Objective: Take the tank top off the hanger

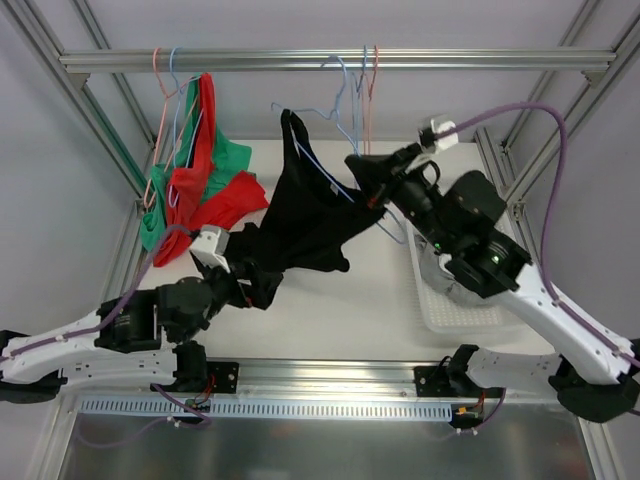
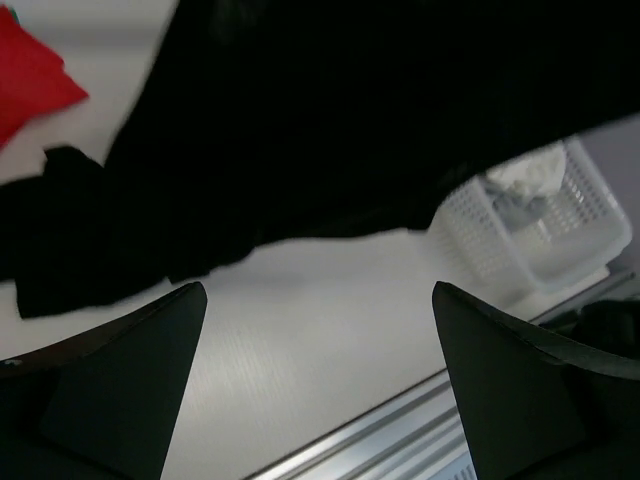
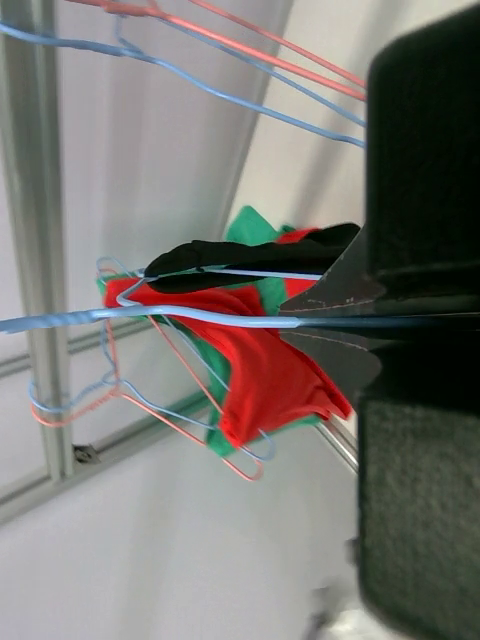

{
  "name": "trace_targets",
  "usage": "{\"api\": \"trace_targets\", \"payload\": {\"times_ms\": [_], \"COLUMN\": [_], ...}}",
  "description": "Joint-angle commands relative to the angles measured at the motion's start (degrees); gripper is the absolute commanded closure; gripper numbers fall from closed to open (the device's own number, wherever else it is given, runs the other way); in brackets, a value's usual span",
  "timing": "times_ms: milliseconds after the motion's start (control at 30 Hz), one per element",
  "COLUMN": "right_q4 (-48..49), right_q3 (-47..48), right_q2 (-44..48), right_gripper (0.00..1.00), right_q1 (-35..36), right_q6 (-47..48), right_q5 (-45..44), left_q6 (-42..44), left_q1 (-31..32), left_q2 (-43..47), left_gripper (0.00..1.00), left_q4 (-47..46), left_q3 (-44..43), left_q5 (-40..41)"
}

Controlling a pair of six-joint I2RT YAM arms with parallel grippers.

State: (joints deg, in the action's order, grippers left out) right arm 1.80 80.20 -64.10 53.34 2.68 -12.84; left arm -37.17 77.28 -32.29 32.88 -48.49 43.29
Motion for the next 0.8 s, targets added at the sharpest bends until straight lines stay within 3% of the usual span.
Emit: {"api": "trace_targets", "payload": {"times_ms": [0,167,200,267,367,400,467,733,767], "right_q4": [-1.52,-9.09,-10.93,-11.91,-15.24,-17.08,-18.23,-20.44,-20.52], "right_q3": [-5.92,-12.61,-14.01,-15.51,-16.05,-15.26,-14.64,-13.58,-13.58], "right_q2": [9.93,23.38,27.49,31.47,36.4,36.93,37.9,38.87,39.04], "right_gripper": [1.0,1.0,1.0,1.0,1.0,1.0,1.0,1.0,1.0], "right_q1": [1.41,1.77,1.94,1.94,1.94,1.94,1.85,1.85,1.94], "right_q6": [-2.5,-8.47,-8.83,-9.35,-9.27,-9.44,-10.14,-11.82,-12.08], "right_q5": [4.21,9.59,9.59,7.58,5.11,5.45,6.77,9.85,10.11], "left_q6": [10.49,20.02,20.29,20.47,21.61,21.87,22.66,23.98,23.98], "left_q1": [0.07,-5.54,-7.04,-9.51,-9.69,-9.69,-9.78,-10.48,-10.74], "left_q2": [-4.78,-20.49,-22.01,-25.78,-28.6,-29.22,-31.24,-35.81,-36.08], "left_gripper": [0.01,0.04,0.08,0.11,0.18,0.26,0.32,0.33,0.45], "left_q4": [-4.48,-5.81,-5.99,-8.79,-15.1,-16.52,-19.77,-25.85,-25.94], "left_q3": [-11.78,-28.64,-30.16,-32.1,-31.41,-31.23,-31.49,-32.19,-32.19], "left_q5": [8.13,-1.33,-7.37,-11.02,-16.73,-17.88,-19.99,-22.46,-21.59]}}
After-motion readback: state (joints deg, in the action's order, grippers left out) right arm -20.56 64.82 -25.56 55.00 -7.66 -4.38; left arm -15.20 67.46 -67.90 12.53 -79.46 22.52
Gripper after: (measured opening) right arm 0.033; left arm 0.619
